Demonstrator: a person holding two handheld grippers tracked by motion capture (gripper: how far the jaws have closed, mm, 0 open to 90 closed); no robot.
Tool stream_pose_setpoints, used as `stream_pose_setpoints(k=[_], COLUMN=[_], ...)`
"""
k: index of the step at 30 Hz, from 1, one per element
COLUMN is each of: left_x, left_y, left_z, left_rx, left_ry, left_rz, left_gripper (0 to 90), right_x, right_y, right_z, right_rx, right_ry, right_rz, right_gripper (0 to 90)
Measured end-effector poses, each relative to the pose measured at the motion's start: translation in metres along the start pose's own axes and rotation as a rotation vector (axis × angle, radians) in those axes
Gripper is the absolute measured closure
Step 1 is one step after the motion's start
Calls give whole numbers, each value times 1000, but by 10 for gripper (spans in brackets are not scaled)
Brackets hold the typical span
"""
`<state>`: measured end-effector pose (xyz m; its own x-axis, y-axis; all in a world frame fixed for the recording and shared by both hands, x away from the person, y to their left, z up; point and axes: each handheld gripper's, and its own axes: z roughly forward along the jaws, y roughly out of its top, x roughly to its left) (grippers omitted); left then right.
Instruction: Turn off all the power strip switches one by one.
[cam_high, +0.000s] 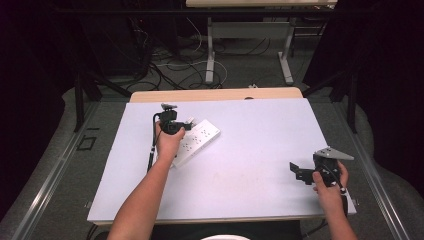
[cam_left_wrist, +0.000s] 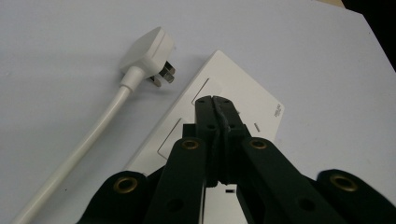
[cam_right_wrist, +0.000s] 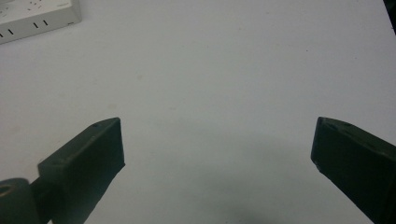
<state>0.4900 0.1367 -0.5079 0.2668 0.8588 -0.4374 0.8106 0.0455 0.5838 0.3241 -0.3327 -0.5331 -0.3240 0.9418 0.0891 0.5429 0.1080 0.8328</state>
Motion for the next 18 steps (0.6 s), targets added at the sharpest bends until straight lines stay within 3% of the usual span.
stream_pose_setpoints(k=[7, 18], left_x=[-7, -4], left_y=[5, 7], left_z=[6, 17], left_rx=[12, 39], left_ry=[0, 19], left_rz=[28, 14], left_gripper=[900, 900], right_x=[0, 0], right_y=[0, 0], right_z=[0, 1], right_rx=[3, 4], right_ry=[-1, 0], right_rz=[8, 7], right_gripper=[20, 20])
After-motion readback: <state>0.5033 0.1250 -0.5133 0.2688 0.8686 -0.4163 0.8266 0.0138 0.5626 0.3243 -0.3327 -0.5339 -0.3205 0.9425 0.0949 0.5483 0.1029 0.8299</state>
